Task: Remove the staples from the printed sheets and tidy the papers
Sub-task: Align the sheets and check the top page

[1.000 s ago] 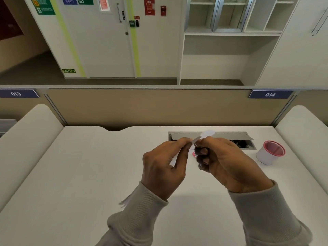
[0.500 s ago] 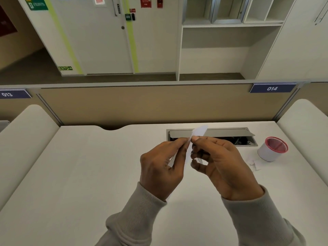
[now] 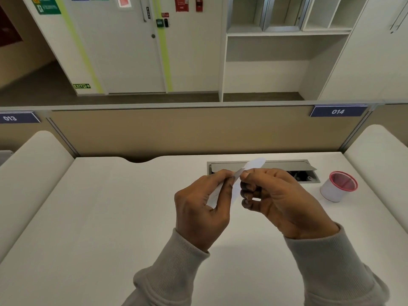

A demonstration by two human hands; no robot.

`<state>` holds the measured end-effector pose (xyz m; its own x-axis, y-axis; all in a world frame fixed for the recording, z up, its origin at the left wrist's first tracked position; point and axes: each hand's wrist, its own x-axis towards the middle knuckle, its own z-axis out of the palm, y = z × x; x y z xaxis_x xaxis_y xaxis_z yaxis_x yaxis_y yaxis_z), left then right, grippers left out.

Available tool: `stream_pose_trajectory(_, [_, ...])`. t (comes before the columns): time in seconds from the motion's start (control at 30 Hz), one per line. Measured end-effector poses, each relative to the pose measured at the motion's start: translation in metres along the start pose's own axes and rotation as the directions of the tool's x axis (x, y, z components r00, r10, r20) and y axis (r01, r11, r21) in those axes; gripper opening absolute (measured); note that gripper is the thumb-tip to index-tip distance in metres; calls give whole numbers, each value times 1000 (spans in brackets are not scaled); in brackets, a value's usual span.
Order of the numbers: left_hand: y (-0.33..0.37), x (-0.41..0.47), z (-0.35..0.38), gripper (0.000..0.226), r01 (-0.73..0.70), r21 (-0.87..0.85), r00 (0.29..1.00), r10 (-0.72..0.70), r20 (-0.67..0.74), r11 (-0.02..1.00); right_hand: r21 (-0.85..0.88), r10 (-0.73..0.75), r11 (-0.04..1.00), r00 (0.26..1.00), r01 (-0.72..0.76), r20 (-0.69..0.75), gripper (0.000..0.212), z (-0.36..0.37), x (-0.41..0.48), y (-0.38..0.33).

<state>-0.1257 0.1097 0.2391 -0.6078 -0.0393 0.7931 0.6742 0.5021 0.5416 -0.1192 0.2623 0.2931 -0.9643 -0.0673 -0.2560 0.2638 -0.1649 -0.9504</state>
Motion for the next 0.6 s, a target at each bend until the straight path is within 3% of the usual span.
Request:
stream_pose_trajectory(0.17, [1, 6, 0, 26, 71, -162, 994, -56, 99, 984, -68, -129, 990, 990, 125, -59, 26, 3, -5, 11])
stream_pose_trajectory(0.4, [-6, 3, 4, 27, 11, -79, 999, -8, 48, 997, -29, -167, 986, 976, 164, -139, 20, 13, -11, 15])
stream_pose_trajectory(0.6, [-4, 4, 2, 29, -15, -112, 997, 23, 76, 994, -15, -156, 988, 972, 155, -175, 21, 14, -11, 14])
